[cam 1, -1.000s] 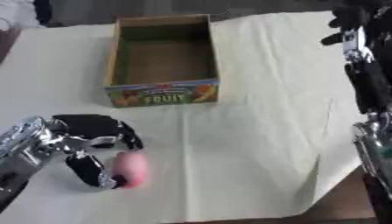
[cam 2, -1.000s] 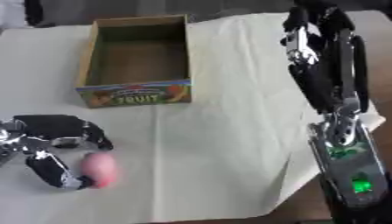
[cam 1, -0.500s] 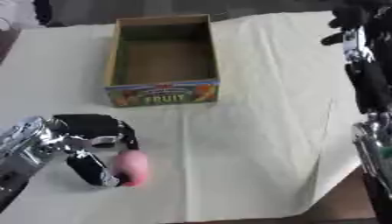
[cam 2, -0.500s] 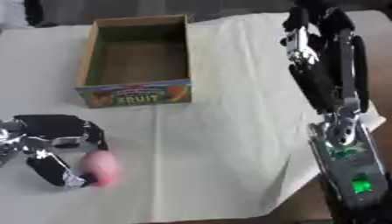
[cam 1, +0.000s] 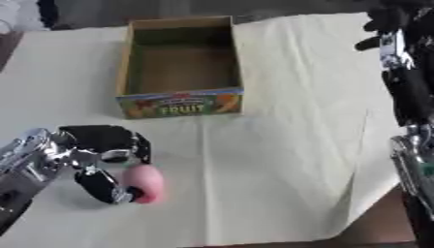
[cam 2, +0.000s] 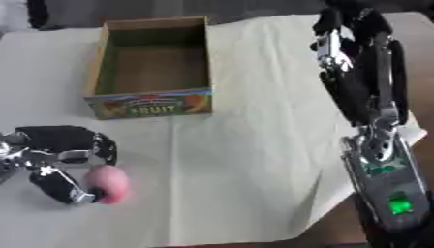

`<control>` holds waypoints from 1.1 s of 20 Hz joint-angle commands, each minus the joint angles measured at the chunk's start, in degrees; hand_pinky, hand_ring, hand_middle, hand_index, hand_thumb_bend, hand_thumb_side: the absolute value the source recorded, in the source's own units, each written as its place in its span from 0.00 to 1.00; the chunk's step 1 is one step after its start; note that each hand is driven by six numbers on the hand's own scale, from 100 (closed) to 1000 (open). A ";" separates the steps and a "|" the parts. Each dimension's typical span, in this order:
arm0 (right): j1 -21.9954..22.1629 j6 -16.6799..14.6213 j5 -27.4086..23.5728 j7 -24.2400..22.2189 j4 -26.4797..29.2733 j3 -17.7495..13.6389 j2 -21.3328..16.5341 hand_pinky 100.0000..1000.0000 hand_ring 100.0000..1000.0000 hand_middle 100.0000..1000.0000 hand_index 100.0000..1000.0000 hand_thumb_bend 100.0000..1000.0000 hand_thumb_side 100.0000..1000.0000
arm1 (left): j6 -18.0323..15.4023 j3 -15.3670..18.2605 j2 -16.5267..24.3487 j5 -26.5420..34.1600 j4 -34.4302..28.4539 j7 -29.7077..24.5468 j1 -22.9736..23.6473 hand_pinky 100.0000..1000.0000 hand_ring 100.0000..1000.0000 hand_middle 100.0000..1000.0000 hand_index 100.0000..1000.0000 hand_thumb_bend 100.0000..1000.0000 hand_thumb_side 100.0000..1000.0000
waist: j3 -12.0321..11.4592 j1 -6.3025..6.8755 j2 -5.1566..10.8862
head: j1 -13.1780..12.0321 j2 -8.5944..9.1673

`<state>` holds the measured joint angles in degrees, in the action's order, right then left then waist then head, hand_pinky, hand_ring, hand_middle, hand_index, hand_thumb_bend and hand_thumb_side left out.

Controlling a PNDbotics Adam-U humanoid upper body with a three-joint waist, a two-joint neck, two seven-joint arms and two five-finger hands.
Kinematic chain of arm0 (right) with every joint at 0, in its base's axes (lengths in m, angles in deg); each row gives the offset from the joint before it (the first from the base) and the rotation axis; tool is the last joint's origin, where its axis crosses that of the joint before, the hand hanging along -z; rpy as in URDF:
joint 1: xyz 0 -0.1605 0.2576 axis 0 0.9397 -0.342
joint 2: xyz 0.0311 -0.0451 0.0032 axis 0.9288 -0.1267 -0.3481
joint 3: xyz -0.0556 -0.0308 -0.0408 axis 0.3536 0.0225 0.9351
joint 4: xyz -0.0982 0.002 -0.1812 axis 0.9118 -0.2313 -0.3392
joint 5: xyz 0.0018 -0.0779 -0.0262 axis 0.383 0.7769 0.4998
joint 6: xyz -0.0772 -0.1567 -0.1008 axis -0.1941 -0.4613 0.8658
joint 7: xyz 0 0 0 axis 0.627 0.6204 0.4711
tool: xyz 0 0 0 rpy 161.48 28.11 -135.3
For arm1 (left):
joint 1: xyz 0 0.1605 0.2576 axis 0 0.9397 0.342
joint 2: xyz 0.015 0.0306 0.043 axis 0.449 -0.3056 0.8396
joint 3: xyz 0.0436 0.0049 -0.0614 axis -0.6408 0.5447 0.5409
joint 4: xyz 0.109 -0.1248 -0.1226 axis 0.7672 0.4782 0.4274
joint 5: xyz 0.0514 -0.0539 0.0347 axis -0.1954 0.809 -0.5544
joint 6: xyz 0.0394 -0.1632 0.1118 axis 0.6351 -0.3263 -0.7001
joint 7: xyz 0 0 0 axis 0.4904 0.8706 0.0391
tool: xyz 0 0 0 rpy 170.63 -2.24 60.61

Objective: Pick up objects on the table and place them in the box.

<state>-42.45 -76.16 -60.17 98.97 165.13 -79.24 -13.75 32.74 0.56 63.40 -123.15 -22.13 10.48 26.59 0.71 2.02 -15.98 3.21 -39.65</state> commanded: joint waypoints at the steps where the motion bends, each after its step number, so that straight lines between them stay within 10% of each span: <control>1: -0.61 -0.14 -0.14 -0.22 1.13 -0.01 -0.57 0.49 0.77 0.47 0.75 0.04 0.58 | 0.50 0.44 0.89 0.88 -1.36 -0.35 -0.99 0.70 0.75 0.65 0.60 0.12 0.17 | -0.10 -0.06 1.03 | 0.08 0.49; 22: -0.39 -0.13 -0.12 -0.24 1.13 -0.05 -0.77 0.49 0.77 0.47 0.75 0.04 0.58 | 4.22 7.18 4.56 10.09 -12.91 0.28 -0.02 0.69 0.73 0.62 0.51 0.03 0.04 | -0.17 -0.03 1.40 | 0.23 0.67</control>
<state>-42.39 -76.27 -60.17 98.83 165.13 -79.23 -13.75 36.59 6.33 66.09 -113.75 -33.61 10.62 27.07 0.49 2.04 -15.70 3.41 -39.61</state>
